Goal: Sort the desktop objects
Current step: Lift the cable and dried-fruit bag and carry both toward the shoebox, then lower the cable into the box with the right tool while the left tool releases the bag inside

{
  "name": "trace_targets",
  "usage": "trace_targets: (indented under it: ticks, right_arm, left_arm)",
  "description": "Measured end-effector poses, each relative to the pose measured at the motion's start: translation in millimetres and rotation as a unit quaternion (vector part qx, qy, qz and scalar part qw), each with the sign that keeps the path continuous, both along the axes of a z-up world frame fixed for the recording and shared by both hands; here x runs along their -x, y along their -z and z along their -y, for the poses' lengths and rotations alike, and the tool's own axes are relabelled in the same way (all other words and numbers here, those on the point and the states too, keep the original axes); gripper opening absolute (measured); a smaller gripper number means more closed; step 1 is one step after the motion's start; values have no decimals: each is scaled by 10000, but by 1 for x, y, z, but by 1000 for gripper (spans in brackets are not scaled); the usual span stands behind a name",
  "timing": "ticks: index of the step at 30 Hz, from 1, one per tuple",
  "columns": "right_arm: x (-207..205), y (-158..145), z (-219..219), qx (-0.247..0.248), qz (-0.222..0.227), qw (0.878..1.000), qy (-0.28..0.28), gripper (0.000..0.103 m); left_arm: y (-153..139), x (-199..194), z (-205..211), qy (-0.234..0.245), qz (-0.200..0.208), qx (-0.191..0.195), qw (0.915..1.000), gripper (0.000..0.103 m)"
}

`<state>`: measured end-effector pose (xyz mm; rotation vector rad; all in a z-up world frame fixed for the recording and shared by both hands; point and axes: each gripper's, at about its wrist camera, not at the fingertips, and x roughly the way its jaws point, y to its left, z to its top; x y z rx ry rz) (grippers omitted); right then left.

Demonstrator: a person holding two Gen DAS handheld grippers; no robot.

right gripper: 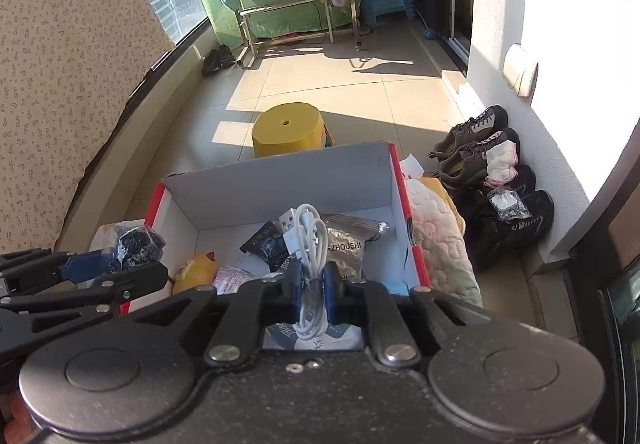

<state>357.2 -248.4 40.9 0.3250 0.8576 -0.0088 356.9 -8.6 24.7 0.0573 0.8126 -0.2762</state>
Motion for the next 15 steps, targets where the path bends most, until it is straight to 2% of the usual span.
trace_targets:
  ticks: [15]
  right_arm:
    - [-46, 50, 1, 118, -406, 9990, 112, 10]
  left_arm:
    - [52, -54, 12, 70, -449, -229, 9987, 37]
